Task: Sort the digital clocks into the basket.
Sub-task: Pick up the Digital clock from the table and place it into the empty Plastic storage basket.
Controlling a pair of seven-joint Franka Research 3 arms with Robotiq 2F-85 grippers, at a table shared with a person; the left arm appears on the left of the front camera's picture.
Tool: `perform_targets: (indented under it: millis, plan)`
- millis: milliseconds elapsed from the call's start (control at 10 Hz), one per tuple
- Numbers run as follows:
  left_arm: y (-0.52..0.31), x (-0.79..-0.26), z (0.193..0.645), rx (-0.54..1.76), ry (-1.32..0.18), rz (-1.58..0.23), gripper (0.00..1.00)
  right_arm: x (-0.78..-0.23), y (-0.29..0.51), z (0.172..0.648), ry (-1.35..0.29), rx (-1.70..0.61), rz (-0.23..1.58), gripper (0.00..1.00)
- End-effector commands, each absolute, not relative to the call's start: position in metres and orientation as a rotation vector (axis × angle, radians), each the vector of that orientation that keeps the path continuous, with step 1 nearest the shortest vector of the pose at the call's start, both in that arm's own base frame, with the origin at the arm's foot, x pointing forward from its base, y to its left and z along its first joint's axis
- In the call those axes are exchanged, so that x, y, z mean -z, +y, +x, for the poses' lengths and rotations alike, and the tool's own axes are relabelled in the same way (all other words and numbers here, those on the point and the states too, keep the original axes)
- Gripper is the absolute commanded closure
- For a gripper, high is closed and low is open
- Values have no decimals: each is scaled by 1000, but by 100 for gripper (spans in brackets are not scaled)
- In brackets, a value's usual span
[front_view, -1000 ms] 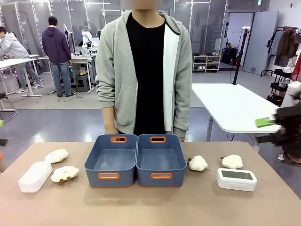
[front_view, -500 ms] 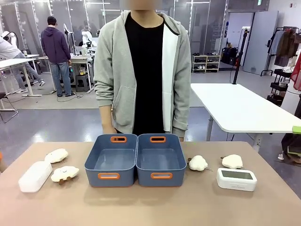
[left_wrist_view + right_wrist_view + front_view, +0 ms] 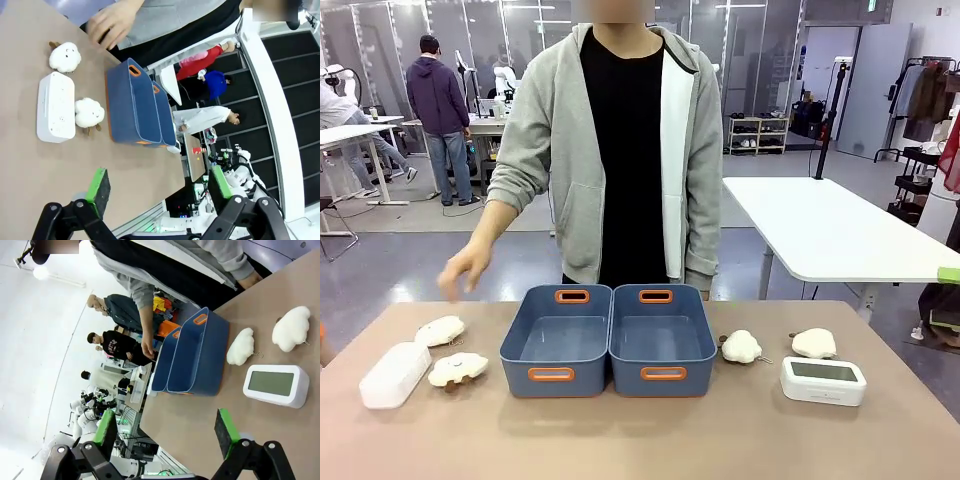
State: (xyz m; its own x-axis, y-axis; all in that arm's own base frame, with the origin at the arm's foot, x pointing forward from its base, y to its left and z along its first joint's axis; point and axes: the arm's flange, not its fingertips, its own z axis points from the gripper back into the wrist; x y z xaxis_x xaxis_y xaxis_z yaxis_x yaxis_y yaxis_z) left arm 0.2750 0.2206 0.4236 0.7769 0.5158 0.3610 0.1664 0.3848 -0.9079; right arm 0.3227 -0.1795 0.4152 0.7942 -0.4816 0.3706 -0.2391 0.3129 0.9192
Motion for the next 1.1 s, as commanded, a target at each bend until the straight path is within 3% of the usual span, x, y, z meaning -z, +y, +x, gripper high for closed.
perform_targets:
  millis: [0,1000]
  plan:
    - [222,-427,271,-217,-695,-1185,0,-416,-182,322,-686,170,1276,0]
    - [222,-427,271,-217,-695,-1185,0,-416,-182,322,-686,170,1276,0]
